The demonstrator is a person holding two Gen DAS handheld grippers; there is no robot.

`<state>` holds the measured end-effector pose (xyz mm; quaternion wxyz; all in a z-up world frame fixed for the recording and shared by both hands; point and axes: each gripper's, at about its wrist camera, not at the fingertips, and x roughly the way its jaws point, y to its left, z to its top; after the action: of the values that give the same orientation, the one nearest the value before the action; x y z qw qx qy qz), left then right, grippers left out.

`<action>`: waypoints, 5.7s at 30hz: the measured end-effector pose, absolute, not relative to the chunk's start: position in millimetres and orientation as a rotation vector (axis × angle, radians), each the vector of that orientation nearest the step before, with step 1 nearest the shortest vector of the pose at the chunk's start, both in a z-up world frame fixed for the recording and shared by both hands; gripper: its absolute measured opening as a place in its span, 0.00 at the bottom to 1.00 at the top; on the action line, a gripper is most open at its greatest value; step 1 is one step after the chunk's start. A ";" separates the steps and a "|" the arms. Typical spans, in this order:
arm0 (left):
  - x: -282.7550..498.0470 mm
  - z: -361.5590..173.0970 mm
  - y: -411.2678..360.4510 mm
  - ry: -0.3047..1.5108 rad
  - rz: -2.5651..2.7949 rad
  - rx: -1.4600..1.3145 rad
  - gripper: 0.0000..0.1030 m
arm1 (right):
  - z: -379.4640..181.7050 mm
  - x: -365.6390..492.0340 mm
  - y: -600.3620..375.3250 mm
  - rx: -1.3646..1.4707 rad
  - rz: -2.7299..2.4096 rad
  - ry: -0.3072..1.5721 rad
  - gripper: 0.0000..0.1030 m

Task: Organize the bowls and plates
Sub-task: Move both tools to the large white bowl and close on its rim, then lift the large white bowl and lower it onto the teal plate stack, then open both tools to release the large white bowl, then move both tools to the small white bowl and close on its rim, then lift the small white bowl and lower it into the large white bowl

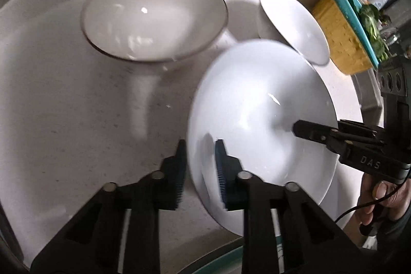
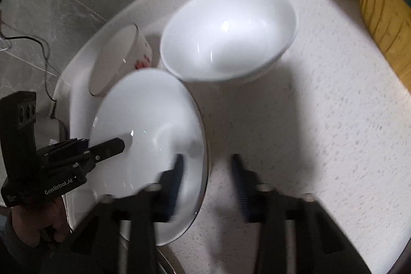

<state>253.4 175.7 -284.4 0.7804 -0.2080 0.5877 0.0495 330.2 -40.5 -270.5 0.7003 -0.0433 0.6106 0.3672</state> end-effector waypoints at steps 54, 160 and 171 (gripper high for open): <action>230.6 -276.9 -137.9 1.350 0.017 -0.431 0.13 | -265.5 305.0 -310.0 -0.027 0.664 1.439 0.12; 377.0 -280.8 153.1 1.064 0.379 -0.747 0.07 | -259.7 477.8 23.1 -0.491 0.906 1.436 0.11; 371.5 -274.7 152.9 1.073 0.367 -0.764 0.08 | -251.9 475.4 19.0 -0.468 0.908 1.411 0.09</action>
<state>371.5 152.9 -274.7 0.7753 -0.3530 0.4955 0.1697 475.4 19.0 -251.9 0.6441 -0.2057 0.6196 0.3988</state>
